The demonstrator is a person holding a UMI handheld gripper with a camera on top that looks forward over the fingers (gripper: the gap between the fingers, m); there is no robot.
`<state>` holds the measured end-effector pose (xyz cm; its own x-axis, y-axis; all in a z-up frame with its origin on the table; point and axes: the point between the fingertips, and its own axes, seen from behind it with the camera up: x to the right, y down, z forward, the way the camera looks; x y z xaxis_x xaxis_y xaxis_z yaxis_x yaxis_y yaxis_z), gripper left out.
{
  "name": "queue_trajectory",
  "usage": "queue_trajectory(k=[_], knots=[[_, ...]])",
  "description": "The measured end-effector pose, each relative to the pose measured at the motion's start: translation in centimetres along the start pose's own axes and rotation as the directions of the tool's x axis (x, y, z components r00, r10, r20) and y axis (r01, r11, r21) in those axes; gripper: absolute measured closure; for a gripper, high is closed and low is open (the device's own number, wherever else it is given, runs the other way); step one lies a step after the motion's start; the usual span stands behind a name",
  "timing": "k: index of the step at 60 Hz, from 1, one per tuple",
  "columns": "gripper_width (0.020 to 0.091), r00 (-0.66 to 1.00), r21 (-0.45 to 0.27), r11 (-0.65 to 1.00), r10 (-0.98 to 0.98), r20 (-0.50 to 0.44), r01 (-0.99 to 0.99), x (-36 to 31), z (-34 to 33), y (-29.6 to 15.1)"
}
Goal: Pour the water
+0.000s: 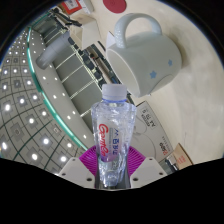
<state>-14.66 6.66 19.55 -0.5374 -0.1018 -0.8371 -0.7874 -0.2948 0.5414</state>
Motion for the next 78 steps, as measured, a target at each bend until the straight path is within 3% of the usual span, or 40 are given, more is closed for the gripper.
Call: queue_trajectory(k=[10,20,28,36,47,53,66,78], knots=[[0.0759,0.993,-0.029,0.994,-0.105,-0.045,0.104,-0.7,-0.1,0.9],[0.0757,0.885,-0.082,0.89,-0.456,-0.099,0.449,-3.5,-0.4,1.4],[0.0758,0.613,-0.083,0.625,-0.779,-0.134,0.776,-8.9,-1.5,-0.5],[0.0755,0.213,-0.05,0.228,-0.955,-0.207,0.972,-15.5,-3.4,-4.9],[0.0758,-0.25,-0.093,-0.233,-0.91,-0.33,0.968,-19.9,-6.6,-11.8],[0.0758,-0.405,-0.189,-0.359,-0.831,-0.38,0.914,-18.7,-7.4,-17.2],[0.0756,-0.534,-0.357,-0.411,-0.746,-0.398,0.839,-12.5,-9.0,-25.9],[0.0754,-0.542,-0.433,-0.369,-0.739,-0.4,0.822,-8.2,-10.5,-30.3]])
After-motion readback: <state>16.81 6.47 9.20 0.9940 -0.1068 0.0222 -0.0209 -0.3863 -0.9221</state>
